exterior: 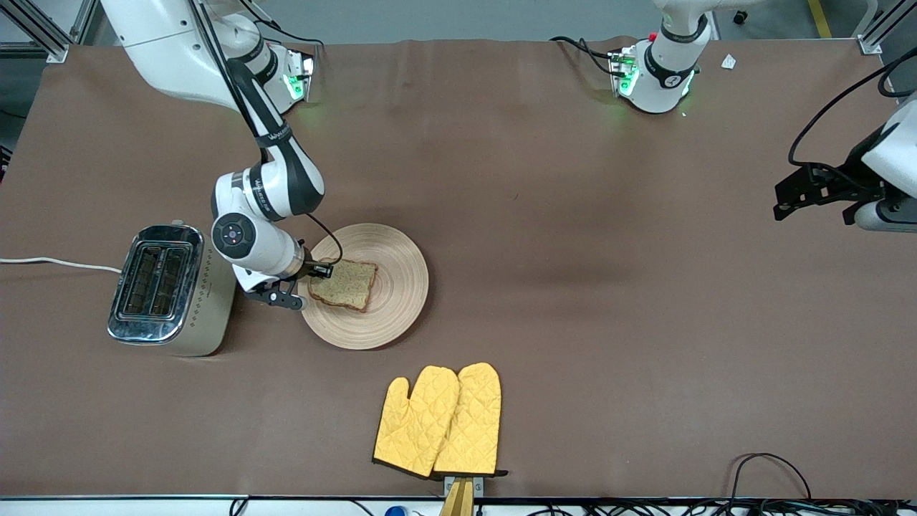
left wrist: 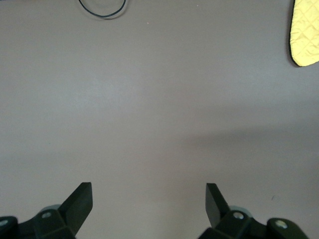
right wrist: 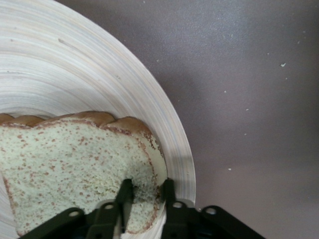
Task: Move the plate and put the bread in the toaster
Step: 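Close the right gripper on the bread slice's crust, then lift the bread slice off the plate with the right gripper, then move the bread over the toaster and lower it into a slot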
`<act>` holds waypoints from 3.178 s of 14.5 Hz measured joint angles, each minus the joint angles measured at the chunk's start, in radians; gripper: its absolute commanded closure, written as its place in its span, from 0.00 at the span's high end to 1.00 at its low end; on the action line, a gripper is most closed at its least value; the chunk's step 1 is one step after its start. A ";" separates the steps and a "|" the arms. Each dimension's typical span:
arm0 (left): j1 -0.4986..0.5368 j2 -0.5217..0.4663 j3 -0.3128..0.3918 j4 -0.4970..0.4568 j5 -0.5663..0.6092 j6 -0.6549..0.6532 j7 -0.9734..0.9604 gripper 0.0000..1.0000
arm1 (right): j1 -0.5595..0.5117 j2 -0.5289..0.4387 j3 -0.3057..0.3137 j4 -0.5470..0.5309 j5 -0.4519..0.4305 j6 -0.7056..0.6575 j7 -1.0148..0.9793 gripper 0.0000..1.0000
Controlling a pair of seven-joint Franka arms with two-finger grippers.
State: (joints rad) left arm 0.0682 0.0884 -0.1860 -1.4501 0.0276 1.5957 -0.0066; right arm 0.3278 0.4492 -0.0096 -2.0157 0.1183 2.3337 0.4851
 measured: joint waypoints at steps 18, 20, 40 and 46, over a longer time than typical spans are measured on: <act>0.001 -0.021 -0.016 -0.025 0.005 0.012 -0.008 1.00 | 0.000 -0.005 -0.009 0.356 -0.095 -0.548 0.002 0.00; 0.001 -0.021 -0.016 -0.025 0.005 0.012 -0.008 1.00 | 0.009 -0.019 -0.008 0.434 -0.162 -0.663 0.009 0.00; 0.001 -0.021 -0.016 -0.025 0.005 0.012 -0.008 1.00 | 0.086 -0.047 -0.018 0.520 -0.955 -1.040 -0.002 0.00; 0.000 -0.021 -0.026 -0.025 0.005 0.012 -0.009 1.00 | 0.029 -0.032 -0.020 0.496 -0.982 -1.032 -0.002 0.00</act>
State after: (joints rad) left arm 0.0681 0.0675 -0.2117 -1.4750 0.0325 1.6076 -0.0152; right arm 0.3567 0.4177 -0.0294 -1.5201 -0.8638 1.3021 0.4829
